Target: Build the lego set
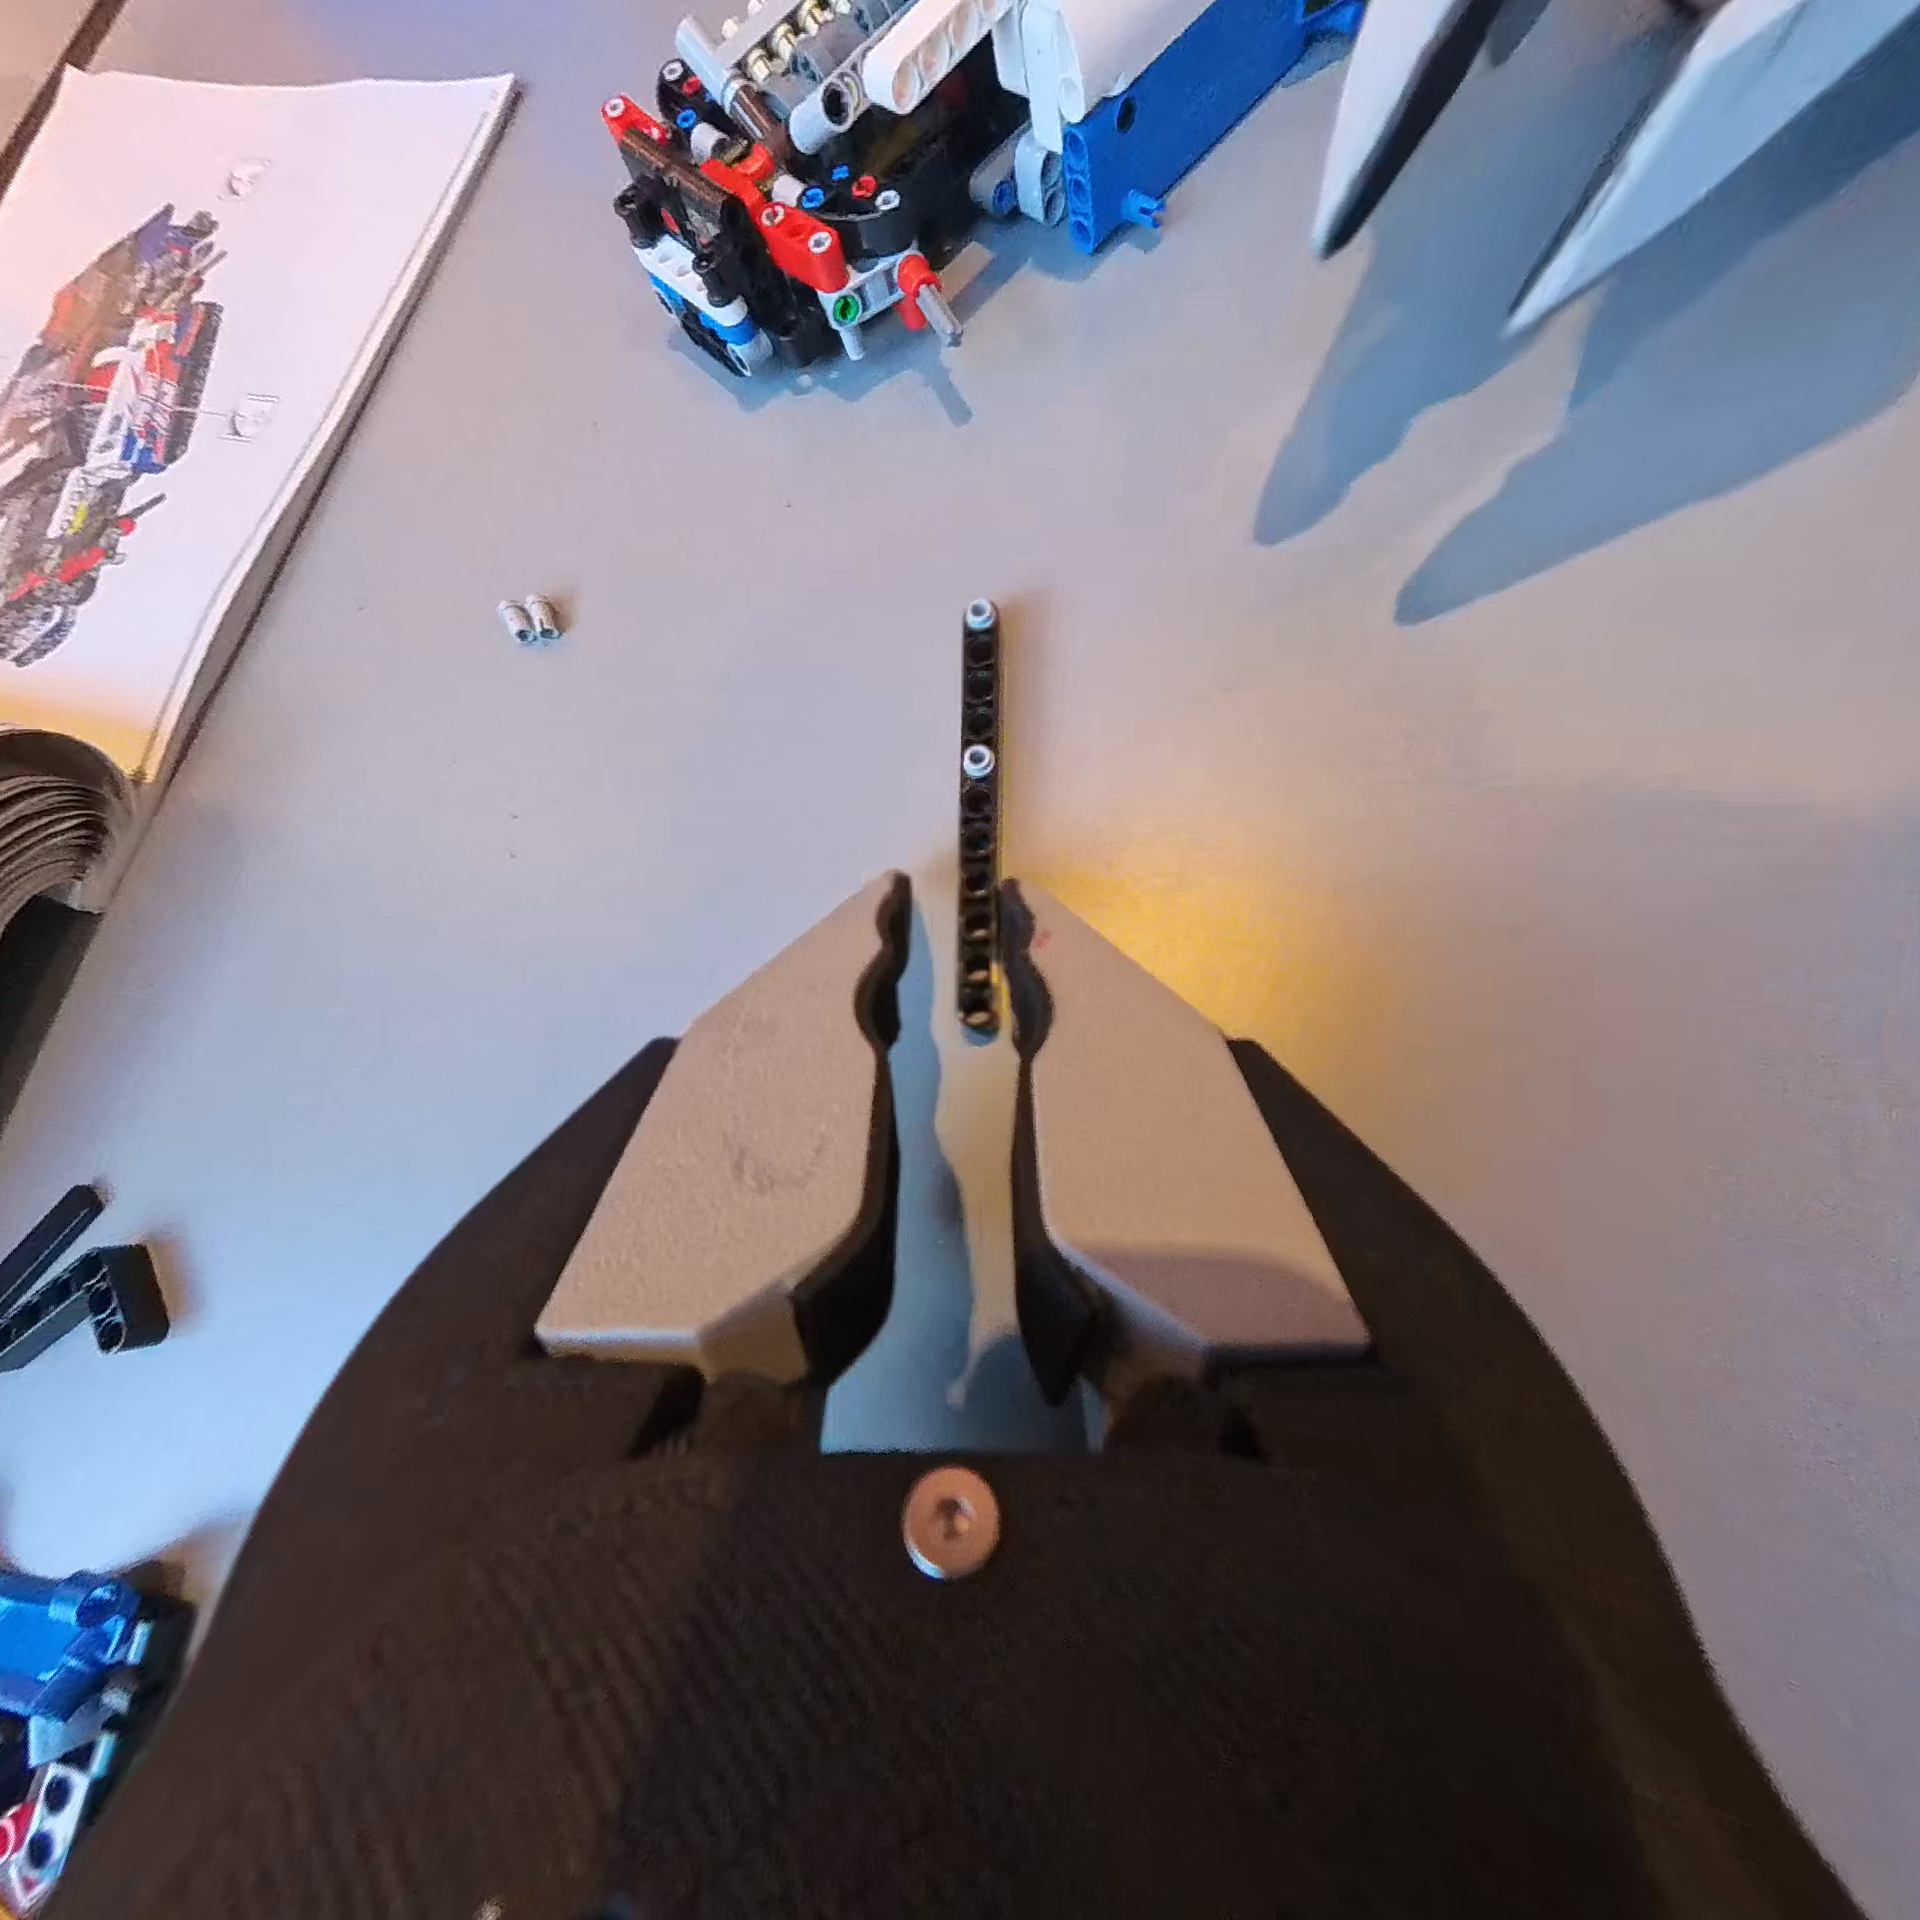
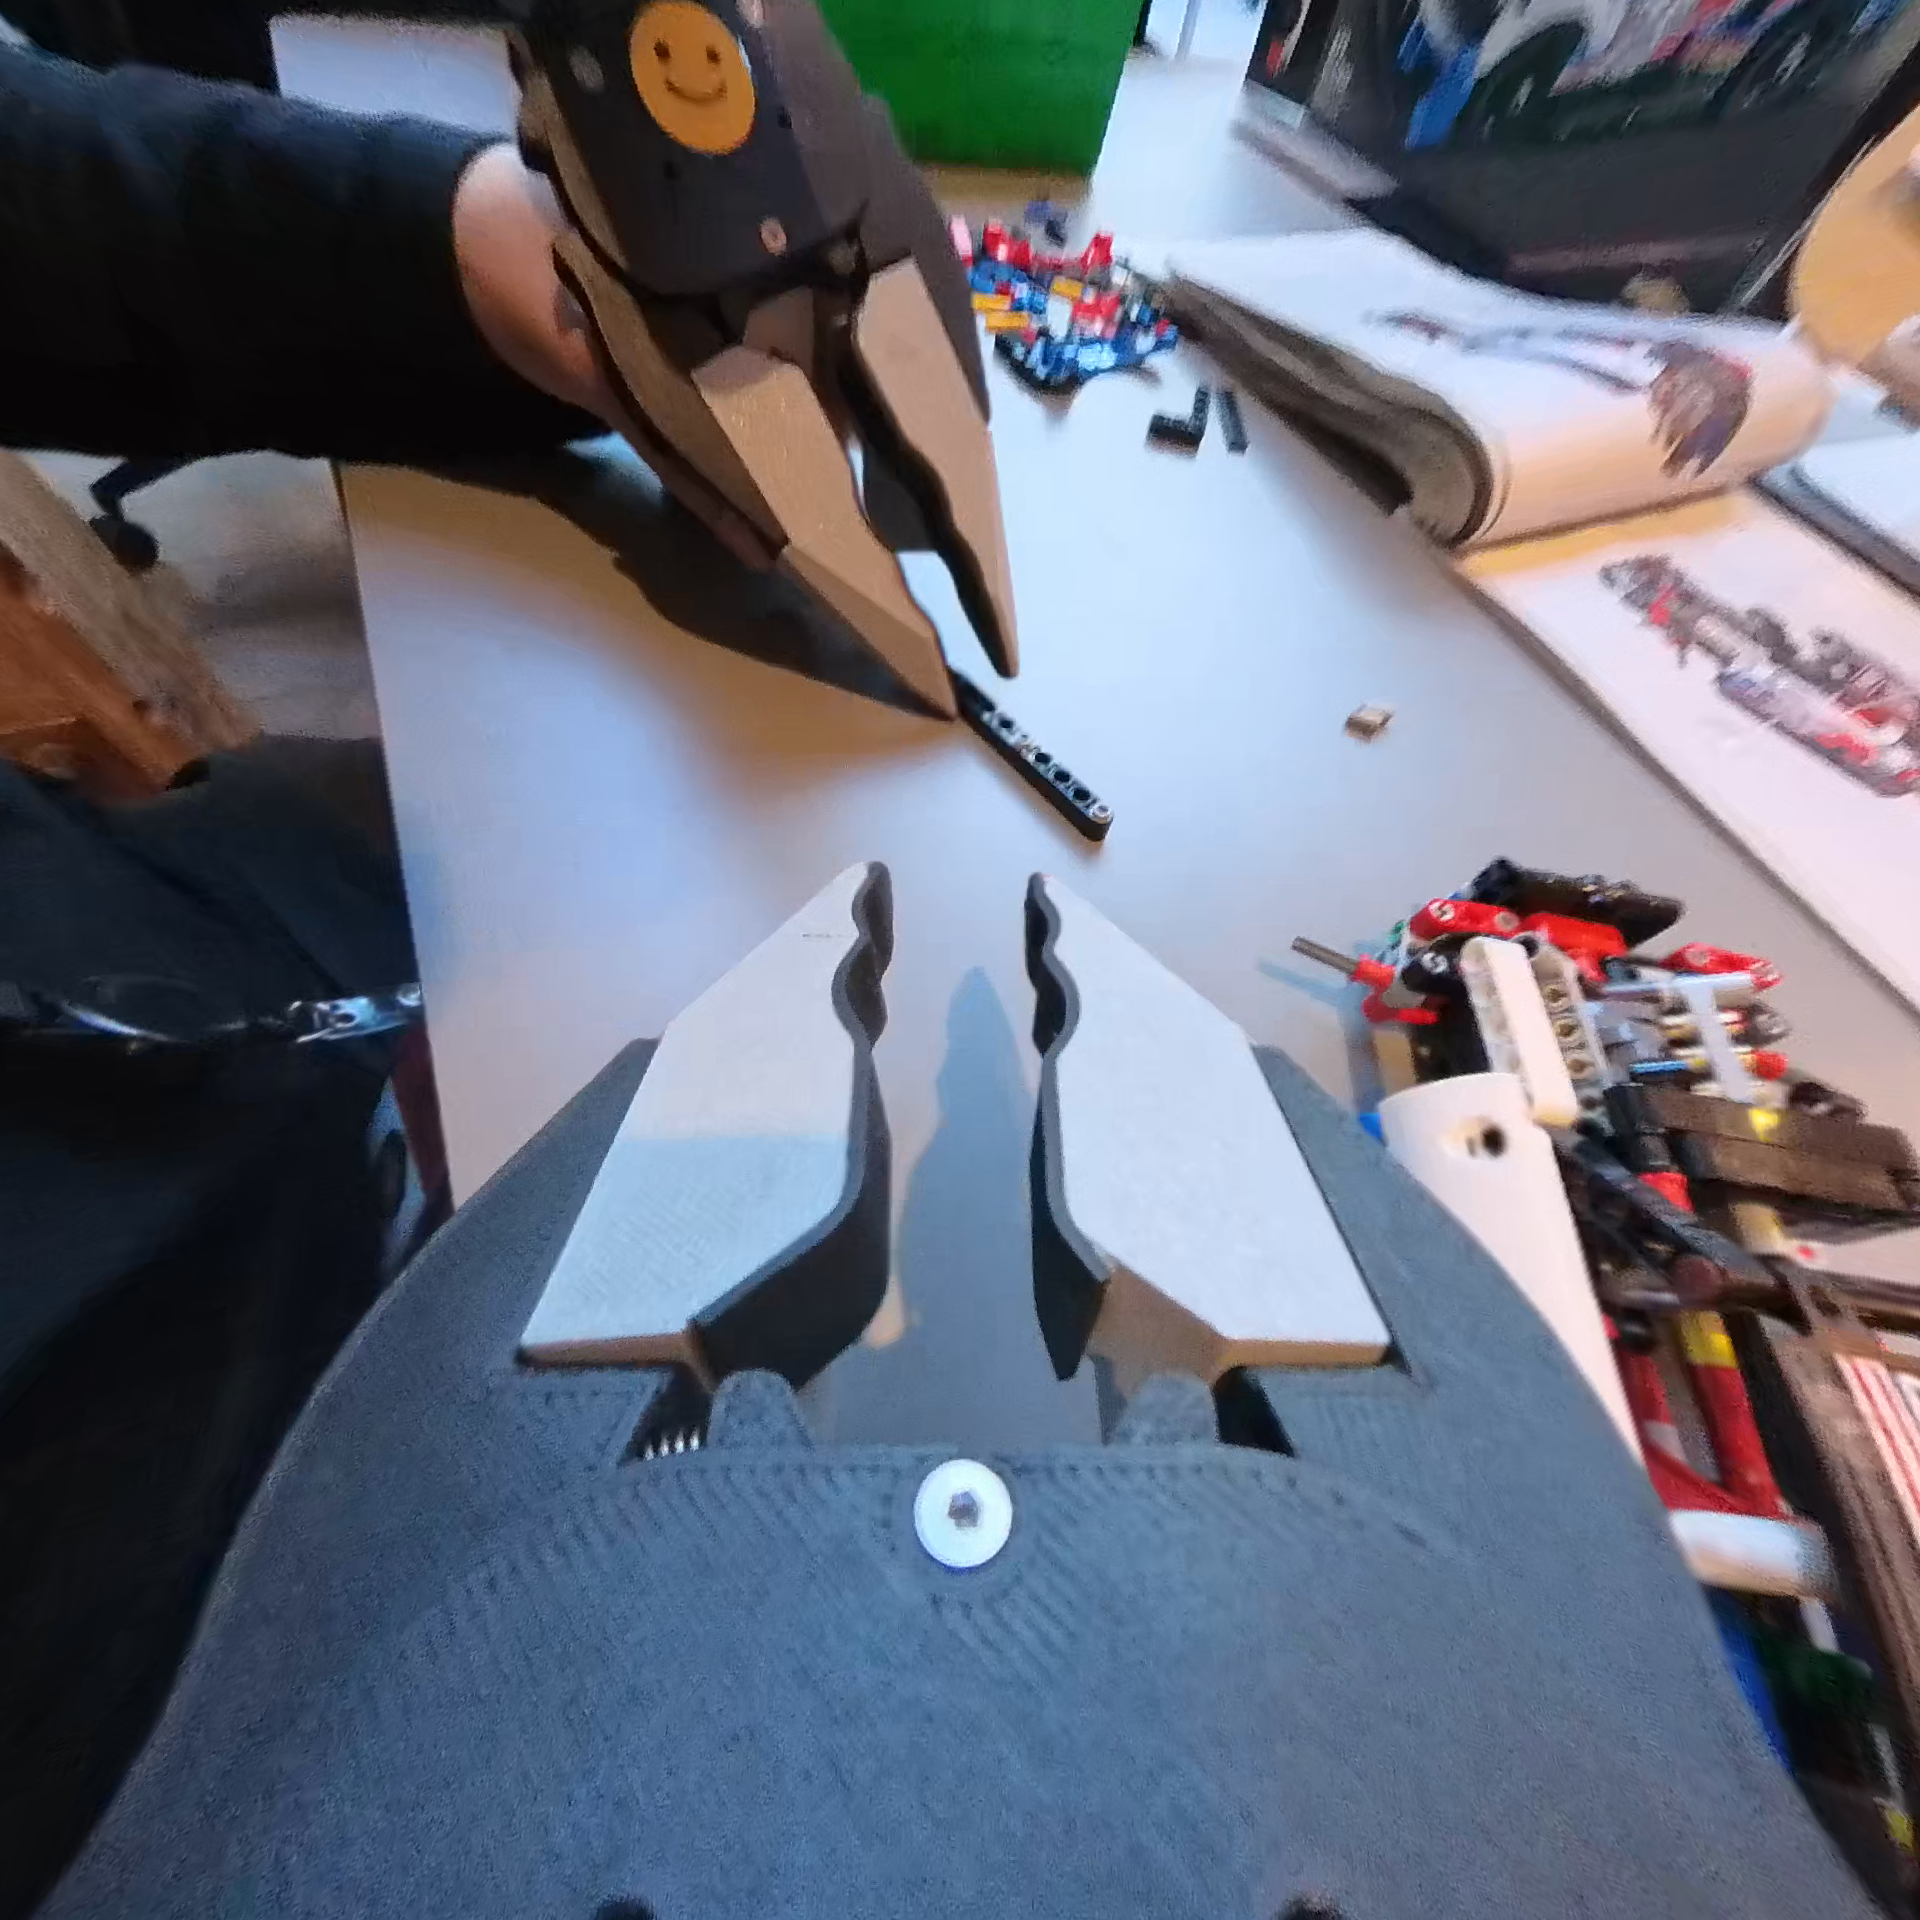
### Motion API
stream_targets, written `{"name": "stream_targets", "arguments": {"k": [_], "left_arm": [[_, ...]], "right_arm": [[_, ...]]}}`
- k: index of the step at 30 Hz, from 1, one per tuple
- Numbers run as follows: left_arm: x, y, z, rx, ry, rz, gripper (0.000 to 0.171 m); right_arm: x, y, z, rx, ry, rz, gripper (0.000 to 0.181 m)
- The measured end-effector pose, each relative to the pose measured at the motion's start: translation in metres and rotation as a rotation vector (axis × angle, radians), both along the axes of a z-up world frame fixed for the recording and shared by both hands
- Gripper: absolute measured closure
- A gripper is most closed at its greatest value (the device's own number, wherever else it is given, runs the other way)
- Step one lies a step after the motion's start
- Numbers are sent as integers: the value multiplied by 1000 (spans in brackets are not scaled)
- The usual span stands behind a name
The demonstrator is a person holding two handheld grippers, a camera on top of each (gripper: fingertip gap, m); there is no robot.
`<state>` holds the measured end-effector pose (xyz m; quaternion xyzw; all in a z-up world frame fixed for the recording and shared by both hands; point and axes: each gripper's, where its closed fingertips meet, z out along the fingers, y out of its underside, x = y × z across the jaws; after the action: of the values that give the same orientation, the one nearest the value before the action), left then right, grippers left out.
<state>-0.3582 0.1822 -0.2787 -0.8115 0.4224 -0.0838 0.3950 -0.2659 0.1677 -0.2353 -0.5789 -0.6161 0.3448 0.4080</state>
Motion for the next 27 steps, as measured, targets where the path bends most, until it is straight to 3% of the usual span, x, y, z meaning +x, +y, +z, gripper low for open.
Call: {"name": "stream_targets", "arguments": {"k": [11,16,20,27], "left_arm": [[-2,0,9,98,8,34,122],[-8,10,35,96,-194,115,131],[-18,39,42,85,-144,185,148],[-4,96,38,34,-62,163,157]], "right_arm": [[6,8,27,77,187,-41,163],[7,8,29,101,199,-49,165],[6,9,28,102,196,-56,165],[7,11,29,90,201,-60,166]]}}
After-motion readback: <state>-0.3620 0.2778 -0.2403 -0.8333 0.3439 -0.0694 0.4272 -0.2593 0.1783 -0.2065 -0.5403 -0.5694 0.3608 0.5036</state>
